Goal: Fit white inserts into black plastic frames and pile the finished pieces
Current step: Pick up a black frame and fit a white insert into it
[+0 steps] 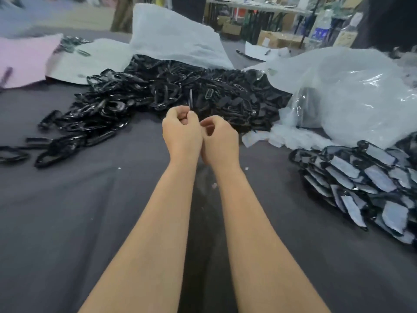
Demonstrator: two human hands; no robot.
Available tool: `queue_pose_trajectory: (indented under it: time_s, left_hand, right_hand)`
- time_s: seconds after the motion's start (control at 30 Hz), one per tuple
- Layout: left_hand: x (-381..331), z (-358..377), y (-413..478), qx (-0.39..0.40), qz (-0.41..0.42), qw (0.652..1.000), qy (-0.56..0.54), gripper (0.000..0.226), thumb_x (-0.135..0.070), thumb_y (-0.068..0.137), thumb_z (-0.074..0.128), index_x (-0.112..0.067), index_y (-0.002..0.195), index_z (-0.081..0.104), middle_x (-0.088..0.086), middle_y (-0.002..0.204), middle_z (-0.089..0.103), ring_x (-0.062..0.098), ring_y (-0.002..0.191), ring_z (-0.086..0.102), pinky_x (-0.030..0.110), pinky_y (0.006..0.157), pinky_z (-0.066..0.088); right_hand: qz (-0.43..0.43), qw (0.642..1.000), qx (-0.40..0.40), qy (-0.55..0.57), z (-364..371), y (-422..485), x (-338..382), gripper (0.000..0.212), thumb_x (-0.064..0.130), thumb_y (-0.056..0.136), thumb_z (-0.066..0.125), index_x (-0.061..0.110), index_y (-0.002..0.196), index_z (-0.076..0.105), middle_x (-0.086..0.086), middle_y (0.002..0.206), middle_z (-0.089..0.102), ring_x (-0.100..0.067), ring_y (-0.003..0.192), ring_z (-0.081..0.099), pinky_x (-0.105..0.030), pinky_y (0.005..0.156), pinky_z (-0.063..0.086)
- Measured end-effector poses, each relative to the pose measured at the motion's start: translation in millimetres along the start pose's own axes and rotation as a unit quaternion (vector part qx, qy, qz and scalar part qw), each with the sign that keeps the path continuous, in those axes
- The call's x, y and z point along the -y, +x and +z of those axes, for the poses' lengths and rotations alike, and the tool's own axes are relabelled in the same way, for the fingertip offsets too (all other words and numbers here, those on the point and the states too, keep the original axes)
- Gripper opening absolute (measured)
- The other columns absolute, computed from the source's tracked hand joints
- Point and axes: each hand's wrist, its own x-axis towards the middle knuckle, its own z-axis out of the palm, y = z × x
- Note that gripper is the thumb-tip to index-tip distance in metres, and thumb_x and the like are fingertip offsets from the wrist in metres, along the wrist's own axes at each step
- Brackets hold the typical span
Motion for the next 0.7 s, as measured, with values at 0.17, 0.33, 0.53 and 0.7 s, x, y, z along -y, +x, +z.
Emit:
queue_pose_trajectory:
  time_s: [0.17, 0.33, 0.53, 0.7]
  left_hand:
    - [17.0, -67.0, 47.4, -0.098, -0.054, 0.994, 0.006, 0.015, -0.010, 0.094, 0.048, -0.017, 0.102, 0.057, 0.002, 0.106, 0.058, 0.014, 0.084, 0.052, 0.034, 0.084, 0.047]
    - [25.2, -94.3, 74.3, -0.133, -0.084, 0.987, -0.013, 0.019, -0.009, 0.093, 0.048, -0.014, 0.108, 0.058, -0.009, 0.087, 0.053, 0.016, 0.086, 0.051, 0.037, 0.090, 0.048]
    - [31.1, -89.2, 88.4, -0.110, -0.102, 0.988, -0.034, 0.016, -0.010, 0.094, 0.049, -0.015, 0.107, 0.057, -0.007, 0.091, 0.058, 0.018, 0.083, 0.053, 0.039, 0.086, 0.049]
    - [37.2, -84.4, 92.3, -0.115, -0.094, 0.989, -0.030, 0.014, -0.012, 0.094, 0.051, -0.017, 0.105, 0.057, -0.014, 0.086, 0.052, 0.017, 0.087, 0.053, 0.040, 0.091, 0.048]
  right_hand:
    - [-0.035, 0.999, 0.037, -0.003, 77.2, 6.3, 34.8, 0.027, 0.013, 0.095, 0.046, 0.012, 0.115, 0.064, -0.010, 0.129, 0.053, -0.029, 0.121, 0.043, -0.033, 0.102, 0.032]
    - [-0.045, 0.999, 0.025, -0.002, 120.5, 15.2, 51.5, 0.035, 0.009, 0.094, 0.044, 0.012, 0.127, 0.055, -0.010, 0.150, 0.031, -0.030, 0.132, 0.030, -0.033, 0.102, 0.026]
    - [-0.026, 0.998, 0.045, -0.027, 139.4, 50.7, 52.3, 0.057, 0.006, 0.094, 0.042, 0.019, 0.147, 0.029, -0.005, 0.161, 0.009, -0.026, 0.118, 0.051, -0.025, 0.073, 0.026]
    - [0.003, 0.996, 0.044, -0.081, 140.4, 65.7, 50.1, 0.047, 0.019, 0.096, 0.050, 0.015, 0.140, 0.035, -0.009, 0.141, 0.030, -0.027, 0.090, 0.054, -0.029, 0.072, 0.033]
